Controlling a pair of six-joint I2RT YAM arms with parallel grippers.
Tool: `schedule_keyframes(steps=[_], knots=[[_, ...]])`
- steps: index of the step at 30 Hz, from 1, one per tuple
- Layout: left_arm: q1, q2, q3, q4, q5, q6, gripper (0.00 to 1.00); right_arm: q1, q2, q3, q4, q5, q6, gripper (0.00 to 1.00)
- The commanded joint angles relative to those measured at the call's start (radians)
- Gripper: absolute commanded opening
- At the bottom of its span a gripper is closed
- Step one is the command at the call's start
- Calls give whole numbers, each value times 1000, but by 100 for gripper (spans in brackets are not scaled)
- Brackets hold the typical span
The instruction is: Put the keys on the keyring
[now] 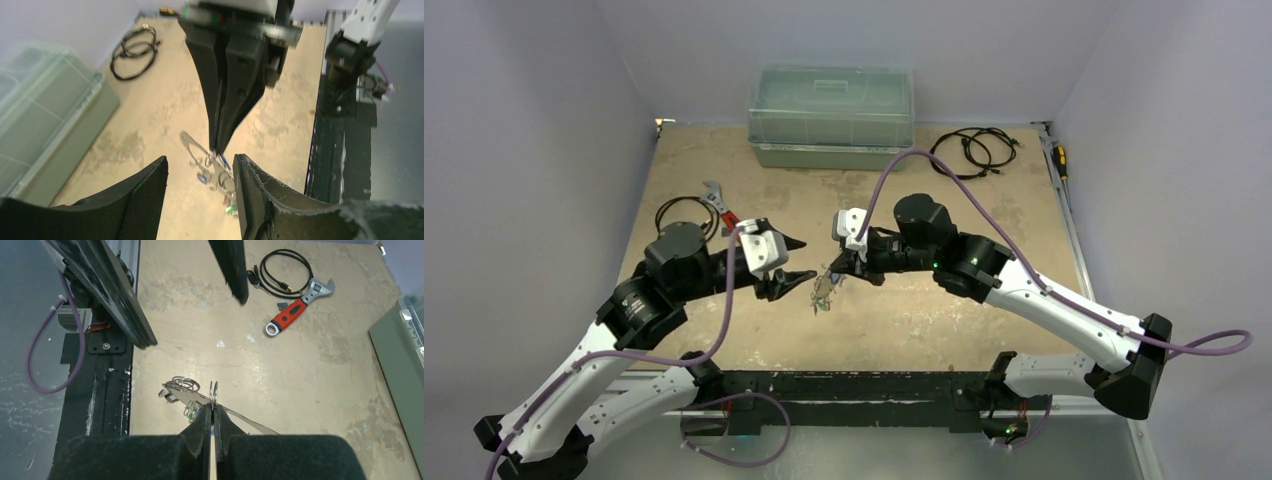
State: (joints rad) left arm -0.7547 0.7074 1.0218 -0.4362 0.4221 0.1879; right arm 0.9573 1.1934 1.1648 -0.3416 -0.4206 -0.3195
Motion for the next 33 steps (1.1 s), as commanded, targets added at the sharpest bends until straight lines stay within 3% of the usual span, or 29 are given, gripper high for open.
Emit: schedule_keyframes(steps=[1, 6, 15, 28, 33], knots=[[-1, 42, 47, -157, 24, 146, 49, 3, -10, 81, -38, 54, -19, 0], [0, 68, 28, -146, 24, 238, 40, 4, -1, 84, -58, 62, -23, 0], [-1, 81, -3, -105, 85, 308, 33, 13, 23, 96, -89, 35, -30, 0], [-4, 90, -109, -8, 87, 309, 39, 18, 17, 97, -87, -11, -44, 0], [-5, 99, -135, 40, 92, 308, 36, 21, 16, 97, -92, -18, -47, 0]])
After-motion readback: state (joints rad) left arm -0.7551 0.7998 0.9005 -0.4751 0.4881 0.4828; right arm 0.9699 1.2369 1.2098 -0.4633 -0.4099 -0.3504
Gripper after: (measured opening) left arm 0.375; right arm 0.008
